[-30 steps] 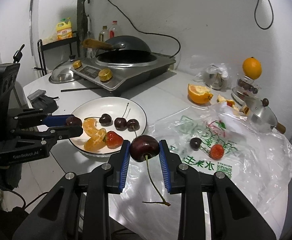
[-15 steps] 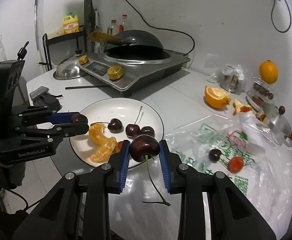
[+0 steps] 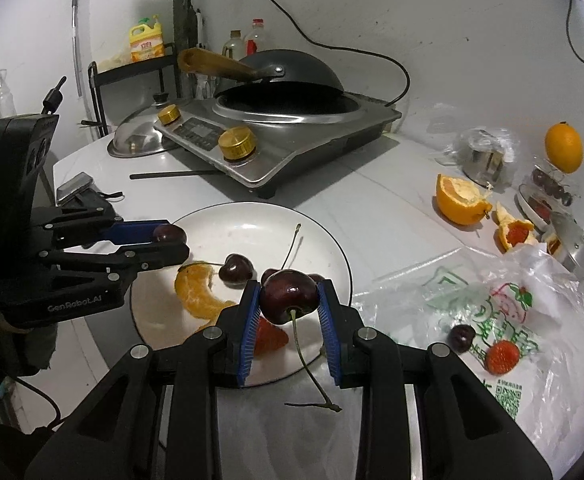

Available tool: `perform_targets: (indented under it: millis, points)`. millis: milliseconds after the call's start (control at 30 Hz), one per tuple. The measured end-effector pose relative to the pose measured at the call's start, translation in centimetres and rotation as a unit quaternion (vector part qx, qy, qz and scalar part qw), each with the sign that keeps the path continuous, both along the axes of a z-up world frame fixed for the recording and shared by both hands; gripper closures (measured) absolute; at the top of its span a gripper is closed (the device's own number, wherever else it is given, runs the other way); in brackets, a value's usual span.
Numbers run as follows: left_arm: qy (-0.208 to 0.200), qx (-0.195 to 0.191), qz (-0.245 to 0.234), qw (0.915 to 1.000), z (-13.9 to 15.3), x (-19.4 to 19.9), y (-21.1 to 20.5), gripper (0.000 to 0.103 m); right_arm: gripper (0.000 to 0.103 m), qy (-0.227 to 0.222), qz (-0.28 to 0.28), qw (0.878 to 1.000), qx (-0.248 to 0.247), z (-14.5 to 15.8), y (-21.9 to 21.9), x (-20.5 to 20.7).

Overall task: Organize fruits
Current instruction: 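Lower both held cherries onto the plate and open both tools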

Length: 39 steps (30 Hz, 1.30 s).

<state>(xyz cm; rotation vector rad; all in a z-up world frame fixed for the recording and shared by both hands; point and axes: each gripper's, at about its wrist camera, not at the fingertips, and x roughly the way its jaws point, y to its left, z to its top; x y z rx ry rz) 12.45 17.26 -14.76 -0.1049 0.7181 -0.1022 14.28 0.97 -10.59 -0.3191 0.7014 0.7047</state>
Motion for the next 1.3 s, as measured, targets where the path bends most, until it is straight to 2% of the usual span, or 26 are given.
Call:
perform_targets:
  millis: [367,667,767,800,833,1300]
  points:
    - [0.011,0.007,-0.018,0.9998,-0.7,2.9,0.3,0.073,0.072,0.005,-0.008,1.0,0.008,-0.4,1.4,2.1]
    - [0.028,-0.006,-0.017,0.9994,-1.6,3.8,0.4,0.071,0.072,0.01,-0.002,1.0,0.0,-1.1,3.1,3.3]
    - [0.02,-0.012,-0.017,0.9996,-1.2,3.4,0.6,0.064,0.072,0.009,0.003,1.0,-0.001,-1.1,4.1,3.6]
    - [0.018,-0.012,-0.015,0.9997,-1.1,3.3,0.7,0.049,0.072,0.008,0.005,1.0,-0.001,-1.2,4.5,3.7]
    - [0.014,-0.014,-0.012,0.9997,-1.0,3.2,0.9,0.041,0.072,0.008,0.007,1.0,-0.001,-1.2,4.8,3.8]
    - [0.009,-0.014,0.024,0.9996,-0.6,1.5,3.5,0.041,0.072,0.033,0.01,0.999,-0.014,-2.6,7.9,5.6]
